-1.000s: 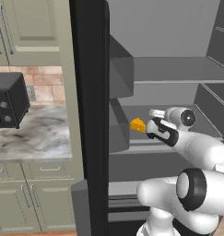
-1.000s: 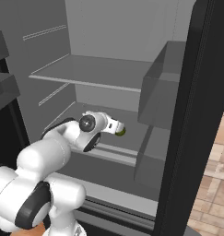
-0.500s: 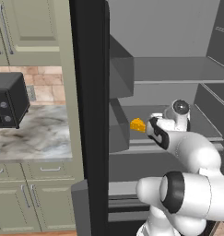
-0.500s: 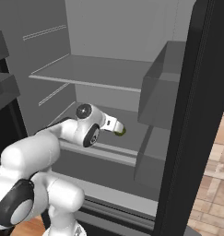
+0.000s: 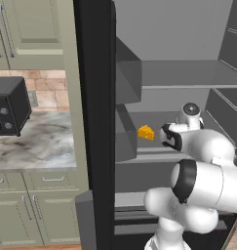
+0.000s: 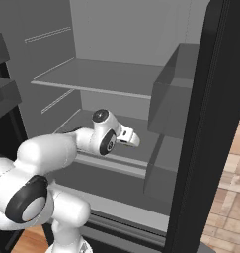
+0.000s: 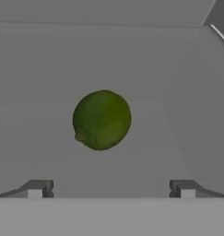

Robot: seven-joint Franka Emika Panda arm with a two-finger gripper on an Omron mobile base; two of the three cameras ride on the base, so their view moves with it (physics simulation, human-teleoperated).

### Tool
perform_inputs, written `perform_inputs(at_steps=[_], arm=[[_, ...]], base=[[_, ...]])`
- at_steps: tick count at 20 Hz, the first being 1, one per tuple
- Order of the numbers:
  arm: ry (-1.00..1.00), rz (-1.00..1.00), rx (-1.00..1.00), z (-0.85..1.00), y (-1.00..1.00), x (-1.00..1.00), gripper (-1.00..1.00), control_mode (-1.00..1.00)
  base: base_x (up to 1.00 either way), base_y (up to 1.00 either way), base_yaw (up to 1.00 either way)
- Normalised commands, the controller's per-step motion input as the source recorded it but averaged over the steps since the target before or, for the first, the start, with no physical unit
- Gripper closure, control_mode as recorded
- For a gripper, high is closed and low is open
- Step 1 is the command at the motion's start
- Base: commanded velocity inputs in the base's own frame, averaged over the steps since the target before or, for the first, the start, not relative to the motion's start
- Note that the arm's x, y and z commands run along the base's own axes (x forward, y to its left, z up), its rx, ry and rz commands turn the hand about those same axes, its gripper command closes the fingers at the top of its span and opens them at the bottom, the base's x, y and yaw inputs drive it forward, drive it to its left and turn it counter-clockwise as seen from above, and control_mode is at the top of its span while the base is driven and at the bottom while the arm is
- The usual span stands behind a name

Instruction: Take the cheese, fish, and lime from the fridge and place them on the plate on the dining counter to create an appetizer plate.

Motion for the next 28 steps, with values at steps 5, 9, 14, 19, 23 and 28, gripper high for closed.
perform_inputs(at_steps=[5, 9, 14, 19, 23, 28], arm=[[-0.06, 0.0, 0.01, -0.35, 0.0, 0.18, -1.0, -1.0], [-0.1, 0.0, 0.02, -0.28, 0.0, 0.3, -1.0, -1.0], [-0.07, 0.0, 0.04, -0.12, 0.0, 0.26, -1.0, -1.0], [-0.04, 0.0, 0.06, 0.0, 0.0, 0.18, -1.0, -1.0], [0.0, 0.0, 0.04, 0.0, -0.06, 0.13, -1.0, -1.0], [-0.02, 0.0, 0.0, 0.0, -0.27, 0.09, -1.0, -1.0]], base=[[0.0, 0.0, 0.0], [0.0, 0.0, 0.0], [0.0, 0.0, 0.0], [0.0, 0.0, 0.0], [0.0, 0.0, 0.0], [0.0, 0.0, 0.0]])
